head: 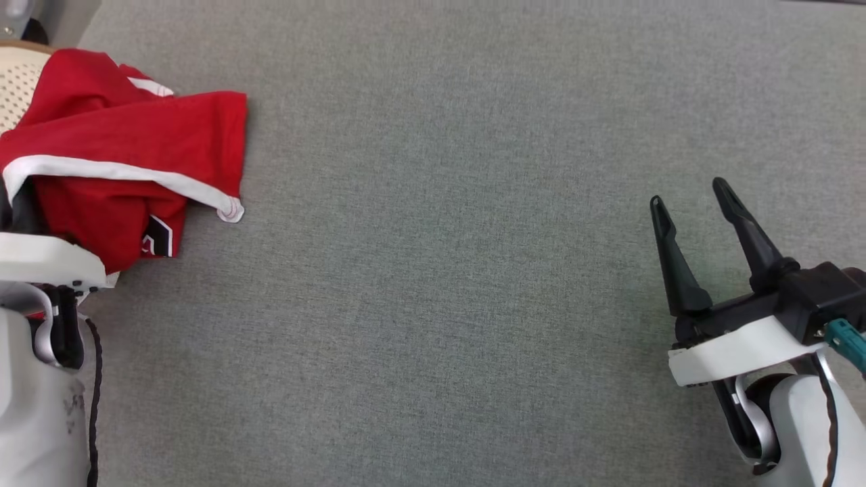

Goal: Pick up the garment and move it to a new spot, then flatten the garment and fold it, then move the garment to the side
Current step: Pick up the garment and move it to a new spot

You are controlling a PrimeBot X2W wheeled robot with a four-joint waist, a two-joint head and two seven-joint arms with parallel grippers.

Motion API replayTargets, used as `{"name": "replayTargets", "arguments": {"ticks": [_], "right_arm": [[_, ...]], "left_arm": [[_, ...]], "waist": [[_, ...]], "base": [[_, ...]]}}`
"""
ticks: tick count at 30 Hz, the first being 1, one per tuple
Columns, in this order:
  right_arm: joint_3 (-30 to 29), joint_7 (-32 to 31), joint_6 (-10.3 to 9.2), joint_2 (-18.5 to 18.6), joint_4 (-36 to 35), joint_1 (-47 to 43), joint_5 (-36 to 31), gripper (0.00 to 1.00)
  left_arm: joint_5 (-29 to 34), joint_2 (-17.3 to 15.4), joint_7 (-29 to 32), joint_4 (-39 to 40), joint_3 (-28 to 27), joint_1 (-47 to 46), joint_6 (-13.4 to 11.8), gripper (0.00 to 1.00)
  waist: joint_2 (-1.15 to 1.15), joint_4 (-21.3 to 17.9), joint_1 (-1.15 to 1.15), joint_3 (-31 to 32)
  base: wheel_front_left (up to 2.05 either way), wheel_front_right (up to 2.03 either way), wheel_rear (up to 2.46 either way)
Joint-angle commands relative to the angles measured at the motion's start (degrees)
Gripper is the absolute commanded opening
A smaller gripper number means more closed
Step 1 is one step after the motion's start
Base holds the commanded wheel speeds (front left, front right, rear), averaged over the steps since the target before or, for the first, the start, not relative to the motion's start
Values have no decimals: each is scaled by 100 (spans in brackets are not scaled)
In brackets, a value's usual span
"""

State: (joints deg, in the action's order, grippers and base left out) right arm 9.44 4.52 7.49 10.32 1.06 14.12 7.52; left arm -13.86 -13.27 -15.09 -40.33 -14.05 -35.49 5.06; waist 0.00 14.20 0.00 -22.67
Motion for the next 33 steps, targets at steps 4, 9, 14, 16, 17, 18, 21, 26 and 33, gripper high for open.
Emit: {"name": "replayTargets", "arguments": {"ticks": [4, 9, 14, 16, 17, 18, 21, 26, 33], "right_arm": [[0, 176, 0, -93, 147, -74, 60, 100], [-16, 360, 0, -197, 340, -290, 88, 100], [-61, 453, 0, -302, 503, -571, 100, 100], [-127, 462, -1, -352, 513, -681, 140, 100], [-152, 468, -1, -375, 526, -735, 144, 100], [-170, 464, 0, -400, 535, -796, 145, 100], [-224, 429, 0, -449, 511, -909, 176, 100], [-231, 382, 0, -510, 427, -894, 176, 100], [-107, 480, 0, -616, 442, -611, 263, 100]], "left_arm": [[180, 49, -8, 883, -146, 592, 22, 0], [419, 315, 33, 2016, -14, 1632, -36, 0], [506, 623, 526, 3083, 223, 2611, -107, 0], [558, 704, 771, 3541, 381, 2923, -117, 0], [577, 769, 883, 3750, 499, 3065, -119, 0], [610, 807, 991, 3939, 621, 3198, -128, 0], [600, 918, 1220, 4391, 1092, 3420, -75, 0], [290, 1006, 1315, 4382, 1936, 3244, 9, 0], [212, 1024, 1218, 3703, 3206, 2044, 136, 0]], "waist": [[0, -145, 0, 459], [0, -358, 0, 1037], [0, -644, 0, 1553], [0, -759, 0, 1682], [0, -820, 0, 1747], [0, -887, 0, 1799], [0, -1097, 0, 1839], [0, -1606, 0, 1675], [0, -2562, 0, 1058]], "base": [[0, 0, 0], [0, 0, 0], [0, 0, 0], [0, 0, 0], [0, 0, 0], [0, 0, 0], [0, 0, 0], [0, 0, 0], [0, 0, 0]]}}
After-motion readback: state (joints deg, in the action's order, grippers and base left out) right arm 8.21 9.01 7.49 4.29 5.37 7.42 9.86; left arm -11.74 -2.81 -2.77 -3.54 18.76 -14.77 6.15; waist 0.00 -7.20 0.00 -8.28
